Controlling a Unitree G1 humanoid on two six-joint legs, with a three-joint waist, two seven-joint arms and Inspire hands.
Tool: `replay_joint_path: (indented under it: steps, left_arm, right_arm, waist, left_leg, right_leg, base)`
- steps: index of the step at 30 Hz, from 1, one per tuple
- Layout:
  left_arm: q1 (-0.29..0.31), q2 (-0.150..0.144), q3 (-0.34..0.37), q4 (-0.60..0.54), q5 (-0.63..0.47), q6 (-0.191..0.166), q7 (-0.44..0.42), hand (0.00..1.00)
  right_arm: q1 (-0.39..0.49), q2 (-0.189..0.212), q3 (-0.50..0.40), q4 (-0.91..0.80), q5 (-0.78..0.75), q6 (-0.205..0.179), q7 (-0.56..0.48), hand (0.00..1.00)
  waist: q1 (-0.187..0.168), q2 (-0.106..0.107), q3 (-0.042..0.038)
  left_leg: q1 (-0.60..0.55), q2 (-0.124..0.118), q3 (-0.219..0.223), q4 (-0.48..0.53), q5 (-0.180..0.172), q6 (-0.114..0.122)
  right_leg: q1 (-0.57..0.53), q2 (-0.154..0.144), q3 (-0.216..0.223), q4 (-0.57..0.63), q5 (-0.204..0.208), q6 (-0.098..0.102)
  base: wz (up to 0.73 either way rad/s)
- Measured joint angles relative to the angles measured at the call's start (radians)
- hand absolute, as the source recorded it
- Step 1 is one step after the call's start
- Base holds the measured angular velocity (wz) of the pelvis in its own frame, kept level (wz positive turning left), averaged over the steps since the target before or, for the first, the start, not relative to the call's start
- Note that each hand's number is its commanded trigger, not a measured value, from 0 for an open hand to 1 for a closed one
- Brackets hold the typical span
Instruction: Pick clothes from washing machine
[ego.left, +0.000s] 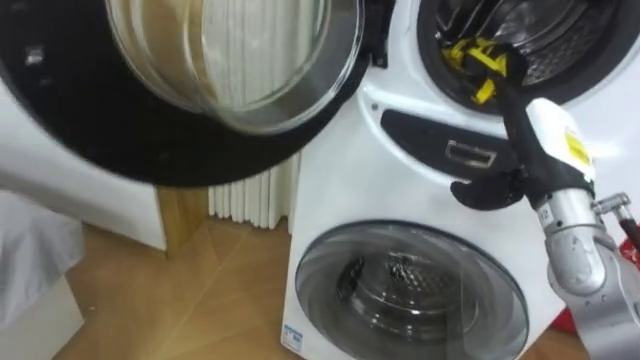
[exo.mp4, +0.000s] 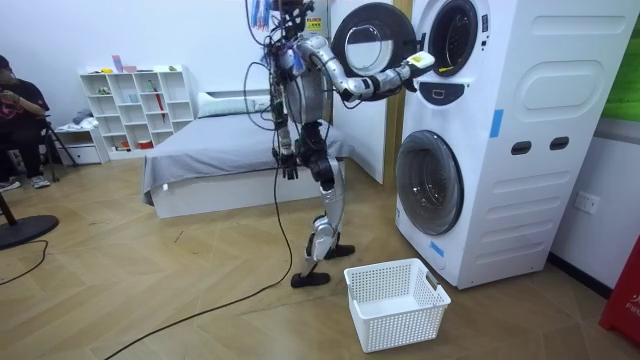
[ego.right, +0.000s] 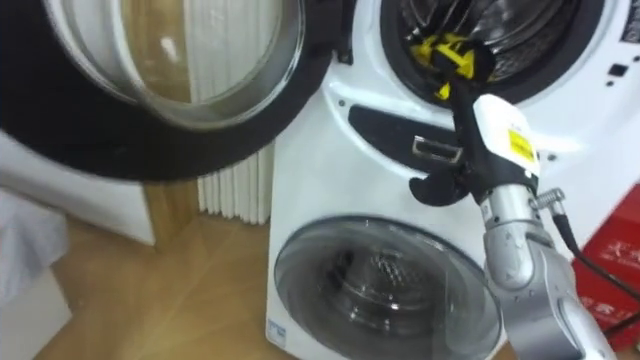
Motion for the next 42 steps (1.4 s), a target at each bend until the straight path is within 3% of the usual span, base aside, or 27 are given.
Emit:
replay_joint_path:
  steps: [1,4,7,9,11,12,13,15,16,18,19,20,23,25,28,31,37,39,42]
  left_arm:
    - [0.003,-0.004,0.001,-0.008,0.0,-0.003,0.0,0.0]
    - [-0.012,-0.008,-0.001,-0.015,-0.003,-0.016,0.0,0.0]
    - [-0.046,-0.002,0.006,-0.013,-0.012,-0.027,0.001,0.0]
    - [-0.065,0.007,0.005,-0.013,-0.014,-0.048,0.002,0.0]
    - [-0.094,0.009,0.003,-0.036,-0.015,-0.06,0.008,0.0]
    - [-0.099,0.01,-0.002,-0.046,-0.015,-0.061,0.009,0.0]
    - [-0.105,0.01,-0.004,-0.05,-0.013,-0.062,0.012,0.0]
    - [-0.134,0.016,-0.007,-0.049,-0.015,-0.06,0.015,0.0]
    - [-0.145,0.017,-0.013,-0.041,-0.015,-0.061,0.029,0.0]
    - [-0.167,0.016,-0.02,-0.022,-0.01,-0.058,0.037,0.0]
    - [-0.169,0.016,-0.021,-0.023,-0.008,-0.059,0.041,0.0]
    - [-0.161,0.011,-0.025,-0.022,-0.008,-0.057,0.046,0.0]
    - [-0.135,0.013,-0.026,-0.026,-0.015,-0.053,0.052,0.0]
    - [-0.108,0.011,-0.023,-0.023,-0.012,-0.04,0.052,0.0]
    - [-0.069,0.01,-0.019,-0.014,0.01,-0.031,0.047,0.0]
    - [-0.055,0.011,-0.006,-0.016,0.01,-0.028,0.033,0.0]
    - [-0.075,0.011,-0.006,-0.029,0.01,-0.042,0.03,0.0]
    - [-0.077,0.011,-0.008,-0.03,0.009,-0.04,0.031,0.0]
    - [-0.066,0.003,-0.023,-0.029,0.01,-0.035,0.031,0.0]
  right_arm:
    - [0.0,-0.002,0.0,-0.011,-0.006,0.009,-0.006,0.0]
    - [0.0,-0.024,-0.001,-0.078,-0.02,0.013,-0.015,0.0]
    - [0.006,-0.029,0.0,-0.158,-0.016,0.004,-0.03,0.0]
    - [0.007,-0.032,-0.001,-0.172,-0.008,0.002,-0.034,0.0]
    - [0.007,-0.032,0.004,-0.179,-0.008,-0.013,-0.053,0.0]
    - [0.007,-0.033,0.004,-0.18,-0.005,-0.014,-0.059,0.0]
    - [0.009,-0.037,0.005,-0.199,0.007,-0.02,-0.065,0.0]
    - [0.009,-0.046,0.002,-0.204,0.009,-0.034,-0.087,0.0]
    - [0.01,-0.047,0.001,-0.227,0.01,-0.039,-0.093,0.0]
    - [0.033,-0.05,0.013,-0.238,0.007,-0.047,-0.089,0.0]
    - [0.039,-0.051,0.016,-0.241,0.003,-0.047,-0.088,0.0]
    - [0.058,-0.05,0.021,-0.241,0.009,-0.045,-0.088,0.0]
    - [0.058,-0.051,0.033,-0.267,0.082,-0.044,-0.066,0.0]
    - [0.058,-0.051,0.032,-0.273,0.144,-0.04,-0.049,0.0]
    - [0.057,-0.063,0.03,-0.326,0.233,-0.002,-0.008,0.0]
    - [0.04,-0.119,0.031,-0.348,0.359,0.002,0.03,0.0]
    - [-0.097,-0.116,0.053,-0.371,0.653,0.0,0.095,0.0]
    - [-0.118,-0.116,0.053,-0.38,0.72,-0.002,0.12,0.0]
    - [-0.127,-0.116,0.051,-0.386,0.782,-0.014,0.132,0.0]
  waist:
    - [-0.006,0.002,-0.0021]
    - [-0.035,-0.004,-0.0037]
    - [-0.06,-0.003,0.0043]
    - [-0.065,-0.005,0.0089]
    - [-0.06,-0.009,0.0106]
    - [-0.06,-0.008,0.0106]
    - [-0.068,-0.007,0.0102]
    - [-0.079,0.004,0.0137]
    - [-0.091,0.009,0.015]
    - [-0.103,0.012,0.0155]
    - [-0.107,0.009,0.0156]
    - [-0.119,0.022,0.008]
    - [-0.114,0.027,0.0016]
    - [-0.112,0.032,0.0013]
    - [-0.106,0.03,-0.0018]
    - [-0.099,0.027,-0.0037]
    - [-0.092,0.02,-0.0005]
    - [-0.093,0.01,-0.0053]
    - [-0.089,0.005,-0.0037]
  left_leg:
    - [0.014,-0.007,0.015,0.008,-0.003,0.027]
    - [0.048,-0.041,0.055,0.016,-0.046,0.055]
    - [0.092,-0.064,0.082,0.018,-0.091,0.069]
    - [0.115,-0.072,0.092,0.023,-0.123,0.075]
    - [0.143,-0.072,0.11,0.023,-0.157,0.083]
    - [0.149,-0.072,0.11,0.023,-0.163,0.084]
    - [0.167,-0.071,0.105,0.01,-0.17,0.086]
    - [0.178,-0.057,0.077,-0.004,-0.174,0.086]
    - [0.187,-0.043,0.07,-0.019,-0.173,0.083]
    - [0.214,-0.026,0.064,-0.035,-0.175,0.077]
    - [0.225,-0.025,0.059,-0.034,-0.181,0.068]
    - [0.241,-0.015,0.029,-0.039,-0.187,0.058]
    - [0.255,0.003,0.028,-0.065,-0.181,0.041]
    - [0.264,0.019,0.031,-0.078,-0.178,0.035]
    - [0.263,0.022,0.031,-0.102,-0.17,0.024]
    - [0.264,0.023,0.028,-0.122,-0.159,0.014]
    - [0.297,0.032,-0.006,-0.158,-0.148,-0.005]
    - [0.303,0.034,-0.027,-0.164,-0.148,-0.008]
    - [0.316,0.032,-0.046,-0.166,-0.15,-0.011]
  right_leg:
    - [0.019,-0.011,0.009,-0.012,-0.005,0.006]
    - [0.049,-0.06,0.03,-0.008,-0.033,0.036]
    - [0.041,-0.099,0.03,0.091,-0.042,0.059]
    - [0.012,-0.118,0.026,0.196,-0.034,0.083]
    - [-0.04,-0.136,0.031,0.328,0.01,0.141]
    - [-0.047,-0.138,0.028,0.349,0.026,0.143]
    - [-0.067,-0.129,0.026,0.395,0.067,0.141]
    - [-0.114,-0.107,0.029,0.399,0.041,0.124]
    - [-0.159,-0.089,0.027,0.355,0.011,0.11]
    - [-0.197,-0.08,0.027,0.199,0.019,0.105]
    - [-0.201,-0.079,0.026,0.065,0.122,0.098]
    - [-0.17,-0.067,0.023,0.016,0.154,0.083]
    - [-0.137,-0.028,0.024,-0.065,0.184,0.069]
    - [-0.122,-0.017,0.024,-0.093,0.199,0.06]
    - [-0.115,-0.013,0.024,-0.116,0.208,0.05]
    - [-0.127,-0.011,0.021,-0.115,0.205,0.042]
    - [-0.063,-0.003,-0.026,-0.17,0.205,0.023]
    - [-0.039,-0.001,-0.047,-0.197,0.206,0.021]
    - [-0.006,-0.001,-0.069,-0.223,0.207,0.021]
  base:
    - [-0.37]
    - [-0.19]
    - [-0.17]
    - [-0.18]
    - [-0.25]
    - [-0.16]
    - [0.0]
    - [0.03]
    - [0.07]
    - [0.07]
    - [0.24]
    - [0.19]
    - [-0.01]
    - [-0.07]
    - [-0.03]
    - [0.02]
    - [0.21]
    - [0.34]
    - [0.23]
